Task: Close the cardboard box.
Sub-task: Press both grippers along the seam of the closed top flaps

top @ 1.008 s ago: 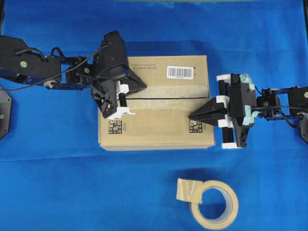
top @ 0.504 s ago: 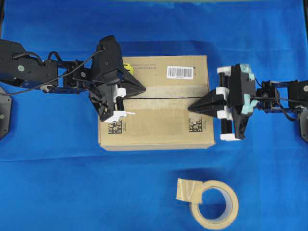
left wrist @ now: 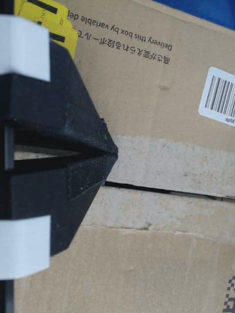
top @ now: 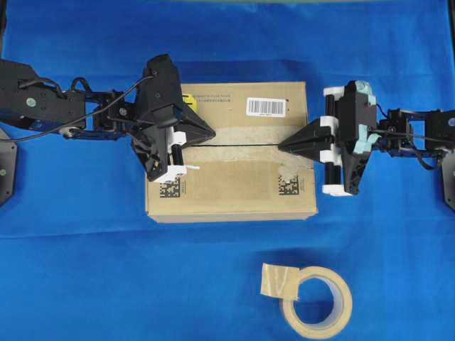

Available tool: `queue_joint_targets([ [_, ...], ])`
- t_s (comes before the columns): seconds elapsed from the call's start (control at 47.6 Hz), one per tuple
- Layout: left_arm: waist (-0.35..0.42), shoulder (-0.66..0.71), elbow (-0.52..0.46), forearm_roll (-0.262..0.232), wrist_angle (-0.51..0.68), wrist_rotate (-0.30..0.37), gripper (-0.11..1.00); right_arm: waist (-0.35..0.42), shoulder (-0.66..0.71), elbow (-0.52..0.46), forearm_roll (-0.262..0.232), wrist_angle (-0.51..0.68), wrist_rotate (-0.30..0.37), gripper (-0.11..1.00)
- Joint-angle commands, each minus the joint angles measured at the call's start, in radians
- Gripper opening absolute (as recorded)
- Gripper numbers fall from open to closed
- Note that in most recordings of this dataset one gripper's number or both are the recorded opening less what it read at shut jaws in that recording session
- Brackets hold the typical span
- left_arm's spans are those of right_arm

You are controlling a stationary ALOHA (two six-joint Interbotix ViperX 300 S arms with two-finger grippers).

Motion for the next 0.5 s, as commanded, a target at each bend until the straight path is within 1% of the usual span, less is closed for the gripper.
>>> queue_joint_targets([
  [0.0, -0.011, -0.014, -0.006, -0.002, -0.002, 0.002, 0.00, -0.014, -0.003, -0.006, 0.003, -0.006, -0.002, 0.00],
  [0.315, -0.012, -0.014, -0.006, -0.002, -0.005, 0.003, 0.00, -0.015, -0.003, 0.000, 0.003, -0.003, -0.002, 0.00],
  [0.483, -0.011, -0.018, 0.000, -0.002, -0.052, 0.015, 0.00, -0.014, -0.005, 0.000, 0.003, -0.003, -0.002, 0.00],
])
